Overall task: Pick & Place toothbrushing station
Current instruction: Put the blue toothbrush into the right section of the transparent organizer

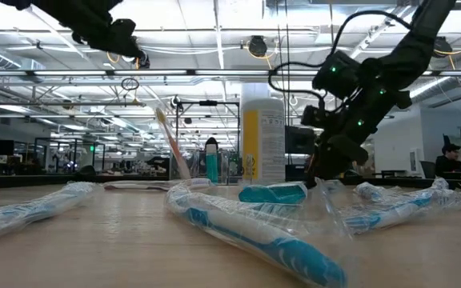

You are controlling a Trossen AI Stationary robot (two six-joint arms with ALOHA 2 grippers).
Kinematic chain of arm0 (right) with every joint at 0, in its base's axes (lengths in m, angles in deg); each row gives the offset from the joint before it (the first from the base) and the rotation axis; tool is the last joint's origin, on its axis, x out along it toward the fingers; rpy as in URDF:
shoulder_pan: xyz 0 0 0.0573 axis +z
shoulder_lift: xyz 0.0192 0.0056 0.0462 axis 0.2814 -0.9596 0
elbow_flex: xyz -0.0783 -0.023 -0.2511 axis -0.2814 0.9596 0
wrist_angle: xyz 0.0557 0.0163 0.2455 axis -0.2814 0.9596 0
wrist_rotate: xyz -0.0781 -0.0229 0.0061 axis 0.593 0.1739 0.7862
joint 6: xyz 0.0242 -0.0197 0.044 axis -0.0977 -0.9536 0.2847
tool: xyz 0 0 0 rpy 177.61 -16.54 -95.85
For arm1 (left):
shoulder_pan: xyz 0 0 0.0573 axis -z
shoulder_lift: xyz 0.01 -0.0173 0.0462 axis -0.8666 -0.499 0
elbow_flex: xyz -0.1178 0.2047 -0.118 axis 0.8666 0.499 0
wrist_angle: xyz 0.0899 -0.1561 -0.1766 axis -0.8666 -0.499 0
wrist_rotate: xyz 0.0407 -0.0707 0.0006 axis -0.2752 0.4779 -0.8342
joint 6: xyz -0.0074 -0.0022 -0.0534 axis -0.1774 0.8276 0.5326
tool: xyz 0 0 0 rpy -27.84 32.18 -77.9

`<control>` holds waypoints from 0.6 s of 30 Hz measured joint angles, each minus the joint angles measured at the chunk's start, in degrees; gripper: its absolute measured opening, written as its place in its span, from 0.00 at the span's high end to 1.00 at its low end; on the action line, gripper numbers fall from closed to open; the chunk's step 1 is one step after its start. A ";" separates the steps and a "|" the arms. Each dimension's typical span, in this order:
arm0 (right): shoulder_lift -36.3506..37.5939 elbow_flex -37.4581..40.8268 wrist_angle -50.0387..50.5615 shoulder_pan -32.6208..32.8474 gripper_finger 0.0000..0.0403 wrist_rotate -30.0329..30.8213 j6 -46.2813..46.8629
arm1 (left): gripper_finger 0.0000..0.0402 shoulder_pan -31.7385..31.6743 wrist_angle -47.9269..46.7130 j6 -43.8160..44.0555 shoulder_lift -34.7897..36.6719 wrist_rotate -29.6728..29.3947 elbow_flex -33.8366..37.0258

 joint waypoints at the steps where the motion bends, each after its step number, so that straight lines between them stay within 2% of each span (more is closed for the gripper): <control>1: -0.20 -0.18 0.79 -0.26 0.61 -0.38 0.02 | 0.48 -0.15 -0.29 0.42 -0.62 -0.04 0.00; 6: -0.04 -0.33 3.51 -0.58 0.61 -1.14 0.88 | 0.48 -1.95 0.93 -2.09 -3.98 0.04 0.00; 11: -1.65 -0.34 3.54 -0.92 0.63 -1.40 2.42 | 0.48 -4.37 7.71 -5.38 -7.92 0.07 0.00; 18: -5.46 -0.40 3.80 0.72 0.77 -0.44 7.85 | 0.48 -6.03 15.56 -11.27 -11.02 0.11 0.00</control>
